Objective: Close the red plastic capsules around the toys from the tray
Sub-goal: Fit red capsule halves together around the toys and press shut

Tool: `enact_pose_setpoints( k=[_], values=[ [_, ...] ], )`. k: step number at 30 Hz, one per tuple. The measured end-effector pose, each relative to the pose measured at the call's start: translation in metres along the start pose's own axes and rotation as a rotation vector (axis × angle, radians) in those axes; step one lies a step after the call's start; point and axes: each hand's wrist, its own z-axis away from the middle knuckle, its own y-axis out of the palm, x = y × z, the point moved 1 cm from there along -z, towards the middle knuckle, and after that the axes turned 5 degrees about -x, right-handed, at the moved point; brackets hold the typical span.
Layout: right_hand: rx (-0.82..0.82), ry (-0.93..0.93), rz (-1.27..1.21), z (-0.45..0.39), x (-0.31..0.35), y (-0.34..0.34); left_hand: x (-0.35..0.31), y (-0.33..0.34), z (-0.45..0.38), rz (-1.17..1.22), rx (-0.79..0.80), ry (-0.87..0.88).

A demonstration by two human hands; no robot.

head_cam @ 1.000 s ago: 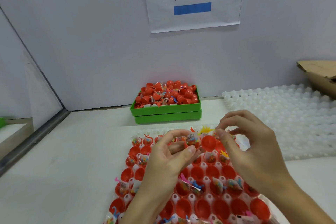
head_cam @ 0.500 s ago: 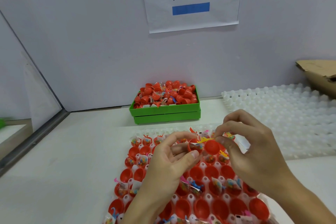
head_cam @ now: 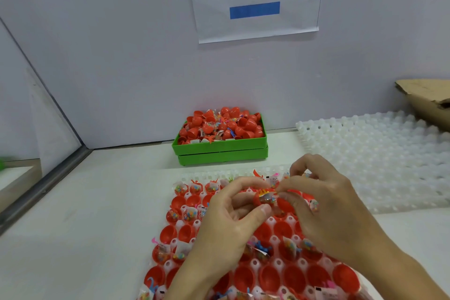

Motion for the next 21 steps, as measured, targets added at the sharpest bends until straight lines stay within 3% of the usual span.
enact_pose_setpoints(
  k=[6,9,11,21],
  values=[
    [-0.054,0.166,-0.267,-0.004,0.004,-0.007,0.002,-0.003,-0.002,0.171,-0.028,-0.033],
    [0.105,0.420,-0.536,-0.006,0.001,-0.011,0.001,-0.004,-0.003,0.317,-0.037,-0.065],
    [0.207,0.475,-0.683,-0.006,0.004,-0.008,0.000,-0.005,-0.002,0.370,-0.027,-0.068],
    [0.155,0.473,-0.701,-0.008,0.009,-0.007,-0.004,-0.005,-0.001,-0.013,-0.033,0.167]
  ],
)
